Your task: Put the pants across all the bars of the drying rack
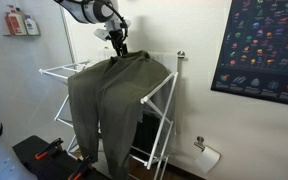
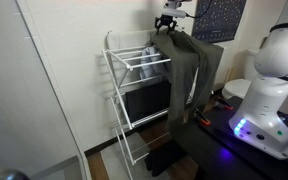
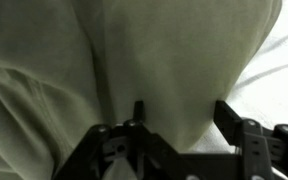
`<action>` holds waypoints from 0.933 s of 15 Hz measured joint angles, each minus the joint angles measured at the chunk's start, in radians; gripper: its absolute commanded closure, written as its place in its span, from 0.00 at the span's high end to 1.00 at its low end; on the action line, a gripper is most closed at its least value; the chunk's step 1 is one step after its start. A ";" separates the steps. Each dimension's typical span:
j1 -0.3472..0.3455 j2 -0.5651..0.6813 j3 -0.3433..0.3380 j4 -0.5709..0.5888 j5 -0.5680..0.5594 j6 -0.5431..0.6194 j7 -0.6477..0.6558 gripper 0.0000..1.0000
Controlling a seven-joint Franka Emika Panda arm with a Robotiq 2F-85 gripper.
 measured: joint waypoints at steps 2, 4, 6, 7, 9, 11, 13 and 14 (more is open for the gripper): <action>0.007 0.008 0.002 0.008 0.000 0.000 0.000 0.27; 0.012 0.010 0.002 0.012 0.000 0.000 0.000 0.12; 0.014 0.010 0.003 0.015 0.000 0.000 0.000 0.00; 0.015 0.010 0.003 0.016 0.000 0.002 0.000 0.00; 0.018 0.011 0.003 0.017 0.000 0.010 0.000 0.00; 0.023 0.013 0.004 0.017 0.006 0.026 0.000 0.01; 0.028 0.018 0.007 0.017 0.022 0.041 0.000 0.01; 0.031 0.022 0.007 0.017 0.032 0.047 0.000 0.01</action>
